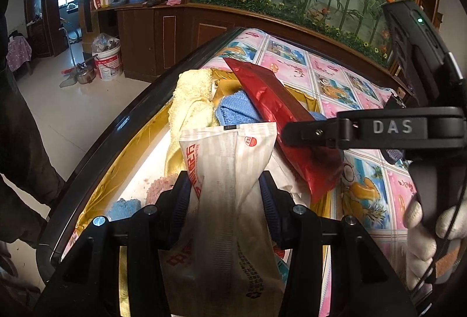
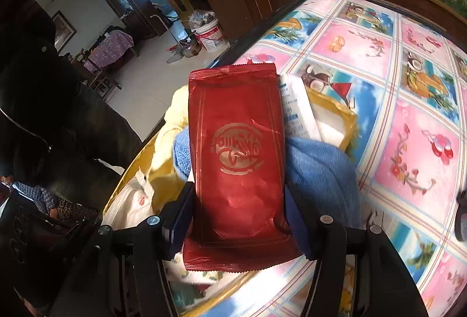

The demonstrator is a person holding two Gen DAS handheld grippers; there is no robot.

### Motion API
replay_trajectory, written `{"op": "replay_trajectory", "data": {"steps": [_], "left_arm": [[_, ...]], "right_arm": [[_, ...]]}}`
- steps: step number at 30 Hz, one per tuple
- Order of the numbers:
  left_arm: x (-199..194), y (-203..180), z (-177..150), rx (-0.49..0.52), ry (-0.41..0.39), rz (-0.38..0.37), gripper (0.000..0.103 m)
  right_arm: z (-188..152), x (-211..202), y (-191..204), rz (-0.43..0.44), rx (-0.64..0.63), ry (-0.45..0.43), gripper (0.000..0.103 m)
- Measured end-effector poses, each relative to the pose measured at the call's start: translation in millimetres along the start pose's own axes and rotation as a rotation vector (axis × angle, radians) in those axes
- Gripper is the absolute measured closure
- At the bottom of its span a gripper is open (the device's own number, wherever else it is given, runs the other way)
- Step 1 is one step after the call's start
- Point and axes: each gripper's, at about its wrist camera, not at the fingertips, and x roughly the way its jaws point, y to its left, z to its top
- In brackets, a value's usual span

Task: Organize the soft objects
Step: 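Carry the white bag and red packet over the foam box and release both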

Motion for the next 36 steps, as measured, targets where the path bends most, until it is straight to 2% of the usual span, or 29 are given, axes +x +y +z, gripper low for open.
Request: {"op": "replay_trajectory", "data": {"steps": [7, 16, 19, 23, 28, 30, 36], "left_arm": [[2.4, -1.7, -3.0, 0.0, -0.005, 0.021, 0.056], [4.3, 0.1, -4.8, -0.002, -0.017, 0.029, 0.055], [5.2, 1.2, -4.8, -0.006, -0.022, 0.035, 0.052], [6.7, 0.0, -4.7, 0.0, -0.021, 0.037, 0.043], [0.7, -4.7, -5.2, 0.012, -0.033, 0.053, 0.032], [-2.7, -8.1, -5.1, 0.02, -0.04, 0.073, 0.023], [-16.7, -16.2, -2.2, 0.032, -0.083, 0.15, 0.02]], "right_arm": [[-16.3, -8.2, -0.9, 0.017, 0.108, 0.007, 0.042], [7.8, 8.2, -24.2, -0.064, 0.275, -0.051, 0.042], [9.3, 10.9, -16.0, -0.122, 0.232, -0.055, 0.041], [6.2, 14.5, 4.2, -0.167, 0.08, -0.055, 0.03], [-9.3, -7.1, 5.5, -0.101, 0.088, -0.125, 0.023], [-15.0, -19.1, 5.3, -0.089, 0.089, -0.158, 0.022], [-30.0, -53.7, 3.7, -0.041, 0.08, -0.255, 0.018]]}}
